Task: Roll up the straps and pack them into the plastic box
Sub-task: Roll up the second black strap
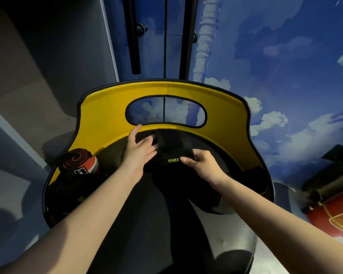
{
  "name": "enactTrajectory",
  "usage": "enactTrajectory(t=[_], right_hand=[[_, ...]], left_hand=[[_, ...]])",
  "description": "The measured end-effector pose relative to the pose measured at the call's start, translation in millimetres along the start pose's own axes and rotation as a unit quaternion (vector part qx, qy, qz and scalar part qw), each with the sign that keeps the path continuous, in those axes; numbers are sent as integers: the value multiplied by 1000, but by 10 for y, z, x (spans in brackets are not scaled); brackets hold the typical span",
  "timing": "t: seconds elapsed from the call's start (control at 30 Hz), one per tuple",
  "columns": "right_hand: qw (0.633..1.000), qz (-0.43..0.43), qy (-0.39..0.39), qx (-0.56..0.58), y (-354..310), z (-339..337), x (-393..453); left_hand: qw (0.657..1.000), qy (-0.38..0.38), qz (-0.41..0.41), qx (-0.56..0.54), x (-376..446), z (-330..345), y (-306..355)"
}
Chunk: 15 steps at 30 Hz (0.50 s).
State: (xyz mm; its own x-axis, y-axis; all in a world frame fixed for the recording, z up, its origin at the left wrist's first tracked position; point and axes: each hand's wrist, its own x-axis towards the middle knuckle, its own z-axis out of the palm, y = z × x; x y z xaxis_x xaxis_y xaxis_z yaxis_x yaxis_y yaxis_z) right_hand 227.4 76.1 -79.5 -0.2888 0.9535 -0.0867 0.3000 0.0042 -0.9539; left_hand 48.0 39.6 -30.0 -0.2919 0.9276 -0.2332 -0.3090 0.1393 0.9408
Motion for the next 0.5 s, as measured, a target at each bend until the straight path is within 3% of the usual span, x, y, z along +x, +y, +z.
enactTrajectory(t=[0.07,0.2,0.3,0.33,0.4,0.47,0.5], right_hand=[[996,2,13,83,-23,-17,-8],[975,3,-8,222,-130,-15,-59],[973,8,-16,229,-173,5,-92],[983,6,-16,181,-171,-3,-96],[999,-3,-28,-41,-163,-45,-98],[974,-11,-24,-226,-131,-70,-127],[966,-19,-16,-256,-113,-68,-146]], left_hand=[[997,-8,-25,67,-9,8,-95],[951,-157,-88,253,-71,21,-346],[956,-111,-51,266,-56,18,-361],[961,-92,-37,258,-44,13,-343],[969,-70,-16,235,-52,25,-283],[974,-45,-1,223,-45,35,-267],[976,-29,-1,215,-45,39,-254]])
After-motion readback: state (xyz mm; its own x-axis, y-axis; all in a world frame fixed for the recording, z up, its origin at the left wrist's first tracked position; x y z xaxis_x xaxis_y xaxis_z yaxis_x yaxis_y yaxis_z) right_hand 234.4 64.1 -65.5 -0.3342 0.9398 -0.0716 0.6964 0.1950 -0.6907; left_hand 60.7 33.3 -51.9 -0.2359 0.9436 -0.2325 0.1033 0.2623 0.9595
